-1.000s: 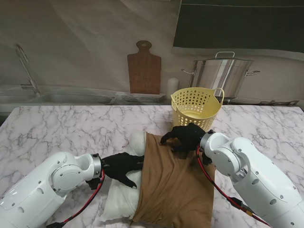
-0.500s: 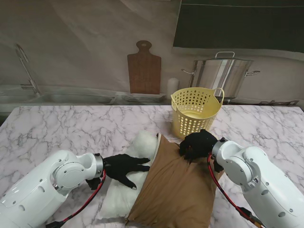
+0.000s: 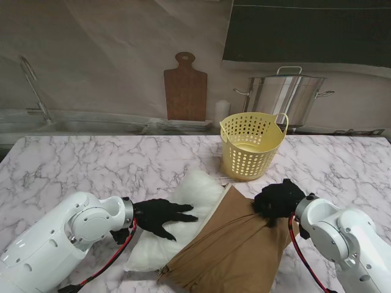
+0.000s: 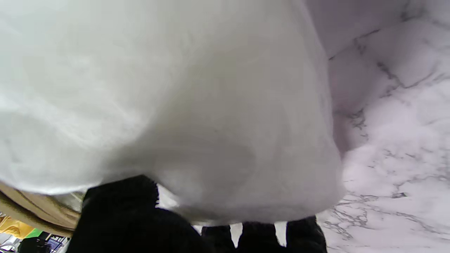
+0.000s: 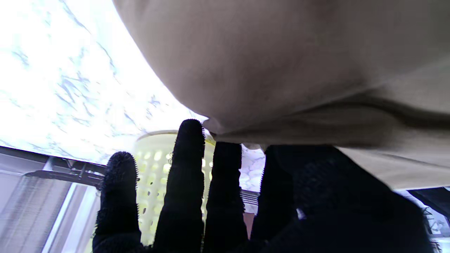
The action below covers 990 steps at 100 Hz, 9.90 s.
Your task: Remove the pillowcase from the pillow and put it in the laundry basket
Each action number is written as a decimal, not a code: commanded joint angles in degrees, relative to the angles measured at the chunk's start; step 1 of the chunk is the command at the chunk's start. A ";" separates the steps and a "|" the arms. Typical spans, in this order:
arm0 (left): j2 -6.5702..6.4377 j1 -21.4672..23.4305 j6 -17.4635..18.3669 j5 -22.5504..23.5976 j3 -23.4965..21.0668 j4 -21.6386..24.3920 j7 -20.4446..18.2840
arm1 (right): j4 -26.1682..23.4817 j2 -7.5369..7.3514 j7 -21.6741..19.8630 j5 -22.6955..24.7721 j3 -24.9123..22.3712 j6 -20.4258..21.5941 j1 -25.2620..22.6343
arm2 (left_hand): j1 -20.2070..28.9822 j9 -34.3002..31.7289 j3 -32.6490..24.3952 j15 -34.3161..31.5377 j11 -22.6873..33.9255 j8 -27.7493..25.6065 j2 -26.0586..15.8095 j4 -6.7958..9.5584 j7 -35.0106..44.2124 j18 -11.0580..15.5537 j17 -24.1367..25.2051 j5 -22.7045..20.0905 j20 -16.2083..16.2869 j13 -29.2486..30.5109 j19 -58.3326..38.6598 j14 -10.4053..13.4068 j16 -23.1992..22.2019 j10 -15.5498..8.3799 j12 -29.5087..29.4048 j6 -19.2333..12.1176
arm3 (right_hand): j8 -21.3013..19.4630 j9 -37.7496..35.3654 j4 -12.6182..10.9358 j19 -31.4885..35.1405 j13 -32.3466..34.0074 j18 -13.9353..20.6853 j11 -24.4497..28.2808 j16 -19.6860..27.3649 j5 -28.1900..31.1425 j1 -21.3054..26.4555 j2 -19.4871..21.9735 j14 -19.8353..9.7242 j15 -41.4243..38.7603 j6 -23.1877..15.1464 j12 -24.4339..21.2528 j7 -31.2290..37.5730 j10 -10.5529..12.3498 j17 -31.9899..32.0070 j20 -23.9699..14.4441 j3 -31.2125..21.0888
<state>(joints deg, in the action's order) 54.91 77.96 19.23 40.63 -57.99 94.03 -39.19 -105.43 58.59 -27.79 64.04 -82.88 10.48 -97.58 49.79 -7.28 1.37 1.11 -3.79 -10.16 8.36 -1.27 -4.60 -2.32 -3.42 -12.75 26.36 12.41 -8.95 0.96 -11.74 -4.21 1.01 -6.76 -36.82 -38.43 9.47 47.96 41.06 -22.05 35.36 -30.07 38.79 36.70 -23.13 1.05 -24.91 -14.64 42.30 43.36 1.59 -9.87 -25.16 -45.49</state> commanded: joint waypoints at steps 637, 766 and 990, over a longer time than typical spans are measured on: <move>-0.58 -4.37 -9.71 3.25 7.69 -4.34 -0.85 | 4.74 -0.86 18.52 6.82 4.97 8.29 -3.21 | 14.89 -8.53 -0.24 -8.27 5.48 -3.29 -5.06 0.67 4.49 -2.50 -1.65 0.01 1.46 8.39 -23.50 -7.55 -4.68 11.06 6.80 9.51 | 0.83 -7.50 -4.62 0.35 7.25 -2.48 -0.18 -0.96 19.10 -6.40 -23.79 -1.52 -0.20 21.28 -3.19 33.84 2.56 -1.87 9.38 -22.94; -0.53 -5.33 -8.58 2.73 8.50 -4.90 -0.23 | 2.38 0.22 17.14 -0.70 7.85 1.66 0.64 | 15.14 -9.49 -0.24 -8.39 5.58 -3.06 -5.46 0.59 4.56 -2.62 -1.77 -0.96 1.50 8.70 -23.40 -7.74 -4.75 11.03 7.02 9.34 | 20.83 7.00 -5.95 2.28 6.01 -3.17 16.17 -7.97 -28.51 -21.00 -6.14 -1.12 -10.63 13.08 3.47 -28.05 1.95 -3.12 0.66 8.56; 3.43 -0.09 -9.96 9.70 -4.50 -1.20 18.73 | 22.27 -1.10 37.98 8.99 28.73 12.69 23.74 | 14.16 -11.00 0.53 -9.35 5.23 -5.22 -10.52 -0.15 7.47 -4.02 -2.33 -6.77 2.16 10.55 -25.23 -8.38 -5.68 9.23 7.52 9.88 | -19.23 -5.59 -1.38 -2.39 6.63 -1.31 8.86 -9.54 7.30 -6.95 -8.27 -6.79 -17.78 -2.12 2.11 24.85 8.08 0.12 5.98 1.95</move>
<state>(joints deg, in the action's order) 56.64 80.64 9.30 53.69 -64.69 95.44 -18.76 -83.57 57.81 10.31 72.96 -54.03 23.06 -73.31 60.73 -21.05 3.39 -8.43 2.42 -14.71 -0.04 -1.53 3.65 -6.56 -6.60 -21.25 27.72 22.95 -4.45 -7.49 -16.46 6.67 8.22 3.29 -53.38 -45.73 7.73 45.09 48.03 -23.93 44.77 -41.26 43.29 31.56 -32.92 -4.38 -43.41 -14.44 45.24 61.00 7.96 -9.88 -19.60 -44.58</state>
